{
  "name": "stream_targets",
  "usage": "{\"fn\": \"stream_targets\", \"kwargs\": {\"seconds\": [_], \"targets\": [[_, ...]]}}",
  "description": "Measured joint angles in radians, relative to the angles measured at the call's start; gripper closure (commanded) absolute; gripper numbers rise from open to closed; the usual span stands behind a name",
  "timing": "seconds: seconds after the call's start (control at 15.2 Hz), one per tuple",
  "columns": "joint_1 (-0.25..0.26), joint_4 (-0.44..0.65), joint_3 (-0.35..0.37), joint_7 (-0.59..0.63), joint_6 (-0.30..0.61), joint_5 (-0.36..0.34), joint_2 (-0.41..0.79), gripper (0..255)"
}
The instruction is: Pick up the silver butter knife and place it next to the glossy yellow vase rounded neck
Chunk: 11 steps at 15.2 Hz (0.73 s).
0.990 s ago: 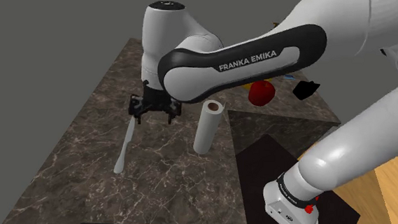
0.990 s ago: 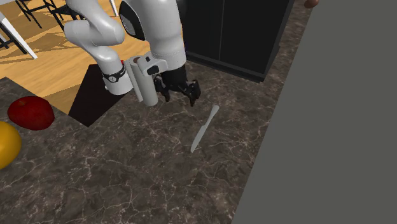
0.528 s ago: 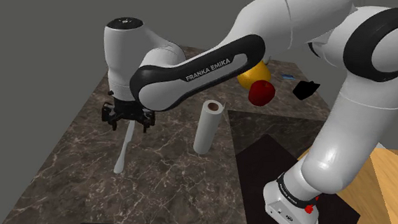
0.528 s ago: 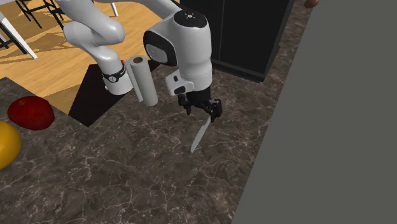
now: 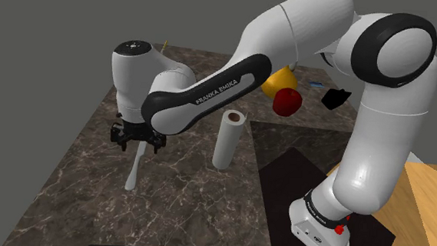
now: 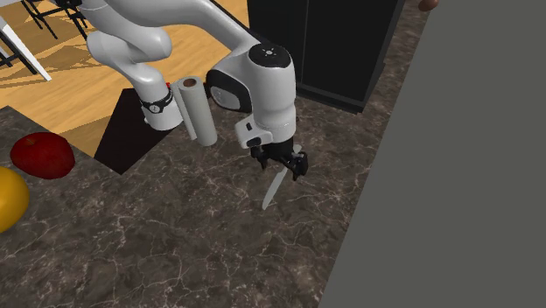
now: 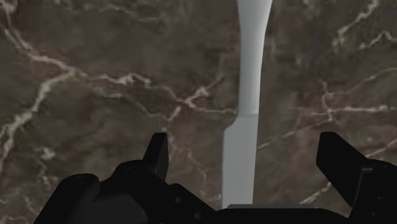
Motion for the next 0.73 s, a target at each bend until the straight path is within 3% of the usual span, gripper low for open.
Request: {"fn": "stream_targets", "kwargs": {"seconds": [0.4,0.46,0.73], "targets": [[0.003,-0.003,-0.004,0.004,0.008,-0.006,0.006,0],[0.003,-0.003,-0.004,0.004,0.008,-0.006,0.006,255],[0.003,-0.001,-0.003,0.005,-0.012,-0.006,0.002,255]]}}
